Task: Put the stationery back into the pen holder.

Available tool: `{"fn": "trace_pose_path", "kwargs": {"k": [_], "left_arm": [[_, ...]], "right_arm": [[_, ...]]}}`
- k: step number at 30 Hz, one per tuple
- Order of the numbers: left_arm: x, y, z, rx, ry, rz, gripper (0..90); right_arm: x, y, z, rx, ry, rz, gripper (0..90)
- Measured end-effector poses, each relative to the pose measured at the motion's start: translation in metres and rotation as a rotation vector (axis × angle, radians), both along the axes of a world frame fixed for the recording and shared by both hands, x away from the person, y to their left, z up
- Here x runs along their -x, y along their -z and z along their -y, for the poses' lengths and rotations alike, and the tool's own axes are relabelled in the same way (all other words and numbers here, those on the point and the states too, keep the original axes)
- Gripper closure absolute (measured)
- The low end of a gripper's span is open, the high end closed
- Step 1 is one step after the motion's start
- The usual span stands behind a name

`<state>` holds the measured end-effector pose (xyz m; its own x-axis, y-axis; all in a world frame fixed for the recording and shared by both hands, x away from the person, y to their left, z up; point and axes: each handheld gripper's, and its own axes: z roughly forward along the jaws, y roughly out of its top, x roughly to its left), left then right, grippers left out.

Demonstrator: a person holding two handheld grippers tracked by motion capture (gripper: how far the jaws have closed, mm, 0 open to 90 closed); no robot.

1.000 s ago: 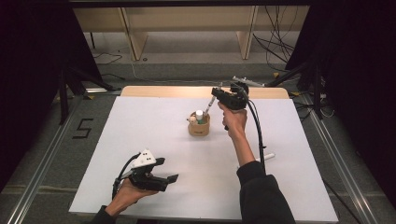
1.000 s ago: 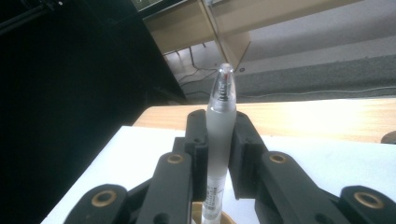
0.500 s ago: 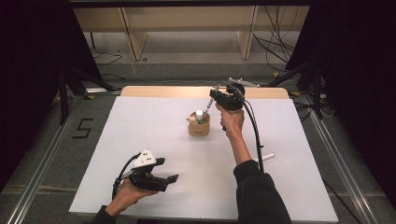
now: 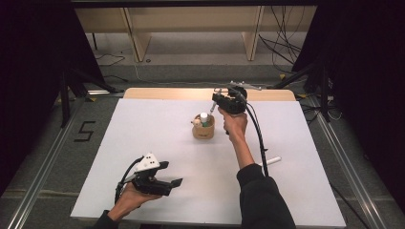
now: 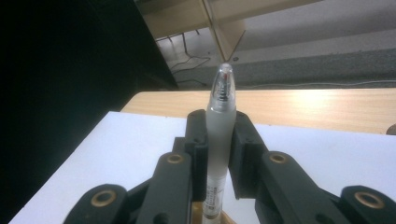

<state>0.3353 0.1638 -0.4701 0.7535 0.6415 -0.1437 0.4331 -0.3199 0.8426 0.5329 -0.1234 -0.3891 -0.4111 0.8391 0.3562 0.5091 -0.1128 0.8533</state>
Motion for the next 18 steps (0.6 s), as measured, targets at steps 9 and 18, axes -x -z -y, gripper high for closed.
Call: {"fn": "trace_pose_path", "kwargs": {"k": [9, 18], "left_arm": [[-0.0001, 0.0000, 0.0000, 0.000, 0.000, -0.001, 15.7], [-0.0002, 0.0002, 0.0001, -0.002, 0.002, -0.001, 15.8]], "right_arm": [[-0.0013, 0.0046, -0.0040, 0.024, -0.007, -0.009, 80.0], [-0.0024, 0.0079, -0.0046, 0.038, -0.015, -0.023, 79.7]]}}
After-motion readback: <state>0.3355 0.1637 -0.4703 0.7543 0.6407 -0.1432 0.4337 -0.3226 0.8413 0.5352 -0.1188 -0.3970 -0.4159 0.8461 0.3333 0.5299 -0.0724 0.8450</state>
